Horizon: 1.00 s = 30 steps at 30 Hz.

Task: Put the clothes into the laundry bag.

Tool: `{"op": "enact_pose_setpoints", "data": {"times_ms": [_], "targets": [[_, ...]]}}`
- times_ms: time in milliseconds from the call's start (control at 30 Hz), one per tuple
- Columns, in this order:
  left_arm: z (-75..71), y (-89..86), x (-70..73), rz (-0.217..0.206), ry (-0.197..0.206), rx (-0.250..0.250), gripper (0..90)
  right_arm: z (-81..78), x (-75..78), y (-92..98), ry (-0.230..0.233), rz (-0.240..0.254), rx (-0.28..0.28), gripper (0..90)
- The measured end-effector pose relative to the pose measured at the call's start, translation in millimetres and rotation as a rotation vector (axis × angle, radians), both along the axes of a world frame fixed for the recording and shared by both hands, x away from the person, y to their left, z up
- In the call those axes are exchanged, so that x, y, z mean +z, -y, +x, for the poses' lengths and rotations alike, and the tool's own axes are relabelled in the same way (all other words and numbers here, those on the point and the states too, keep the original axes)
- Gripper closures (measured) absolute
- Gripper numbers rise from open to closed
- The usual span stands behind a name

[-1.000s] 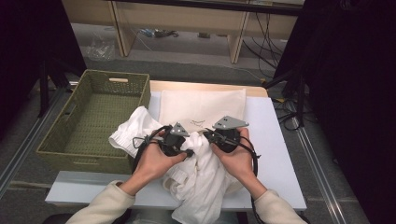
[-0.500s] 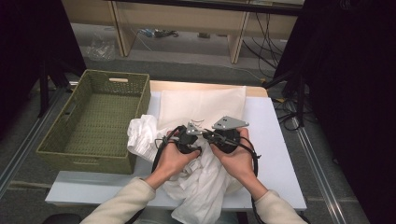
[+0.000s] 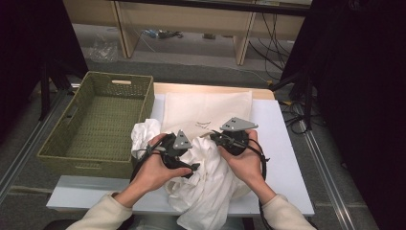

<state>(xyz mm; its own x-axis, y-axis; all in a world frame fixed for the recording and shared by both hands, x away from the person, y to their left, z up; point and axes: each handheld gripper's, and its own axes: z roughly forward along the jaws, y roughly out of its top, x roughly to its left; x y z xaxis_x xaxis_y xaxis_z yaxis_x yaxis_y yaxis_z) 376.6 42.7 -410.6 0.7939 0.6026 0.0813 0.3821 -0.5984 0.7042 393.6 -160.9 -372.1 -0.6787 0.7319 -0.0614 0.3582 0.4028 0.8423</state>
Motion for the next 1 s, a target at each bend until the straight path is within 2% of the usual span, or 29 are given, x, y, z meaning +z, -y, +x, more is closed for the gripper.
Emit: {"op": "enact_pose_setpoints", "data": {"times_ms": [67, 133, 267, 300, 367, 400, 433, 533, 567, 600, 633, 700, 733, 767, 833, 867, 933, 1000], "targets": [[7.7, 4.8, -11.2, 0.019, -0.029, -0.007, 20.7, -0.4, -0.3, 0.2, -0.009, 0.002, 0.0, 89.0], [12.6, 10.9, -18.0, 0.072, -0.035, -0.002, 25.7, 0.5, -1.1, 0.4, -0.009, 0.002, 0.005, 89.0], [20.3, 20.9, -25.8, 0.118, -0.064, 0.003, 43.7, 2.4, -2.8, 1.7, -0.008, -0.005, 0.007, 89.0], [20.5, 22.5, -26.0, 0.12, -0.073, 0.007, 47.5, 2.1, -3.4, 1.8, -0.017, -0.003, 0.006, 89.0], [20.4, 23.4, -24.5, 0.124, -0.064, 0.006, 52.4, 0.5, -4.4, 0.7, -0.039, 0.017, -0.014, 89.0], [19.5, 23.1, -22.7, 0.128, -0.06, 0.005, 55.8, 0.7, -4.3, 0.6, -0.037, 0.016, -0.018, 89.0], [19.1, 22.4, -21.2, 0.122, -0.067, -0.002, 59.7, 2.5, -3.7, 1.8, -0.017, -0.004, 0.004, 89.0], [17.6, 18.9, -14.4, 0.081, -0.088, -0.001, 75.6, 2.3, -4.0, 1.3, -0.011, -0.002, 0.0, 89.0], [16.8, 17.2, -10.8, 0.049, -0.102, 0.007, 78.5, 2.1, -4.5, 0.6, -0.02, 0.006, -0.007, 89.0], [14.3, 15.4, -5.4, 0.009, -0.114, 0.016, 79.9, 3.3, -4.6, 1.0, -0.004, 0.0, 0.0, 89.0], [12.0, 13.9, 0.7, -0.034, -0.127, 0.023, 80.5, 3.0, -4.2, 1.7, -0.008, -0.003, 0.0, 89.0], [5.2, 13.5, 16.1, -0.092, -0.109, 0.026, 81.1, 3.6, -4.0, 2.0, -0.012, 0.002, -0.004, 89.1], [0.2, 15.6, 23.9, -0.151, -0.125, 0.016, 81.2, 4.0, -3.8, 2.4, -0.009, 0.002, -0.003, 89.1], [-2.7, 16.8, 31.2, -0.177, -0.117, 0.008, 81.3, 3.6, -3.9, 2.1, -0.015, 0.012, -0.018, 89.0], [-8.0, 23.4, 41.1, -0.185, -0.083, -0.018, 81.2, 4.6, -3.0, 3.5, 0.007, 0.003, -0.013, 89.1], [-8.6, 27.7, 41.0, -0.191, -0.072, -0.023, 80.6, 4.3, -2.1, 3.8, 0.008, 0.002, -0.01, 89.1], [-4.2, 35.4, 33.6, -0.198, -0.076, -0.03, 80.0, 3.3, -0.2, 4.1, 0.013, 0.006, -0.007, 89.1], [3.6, 41.7, 21.9, -0.219, -0.095, -0.013, 79.0, 1.5, 1.0, 3.9, 0.006, 0.01, -0.008, 89.1]]}}
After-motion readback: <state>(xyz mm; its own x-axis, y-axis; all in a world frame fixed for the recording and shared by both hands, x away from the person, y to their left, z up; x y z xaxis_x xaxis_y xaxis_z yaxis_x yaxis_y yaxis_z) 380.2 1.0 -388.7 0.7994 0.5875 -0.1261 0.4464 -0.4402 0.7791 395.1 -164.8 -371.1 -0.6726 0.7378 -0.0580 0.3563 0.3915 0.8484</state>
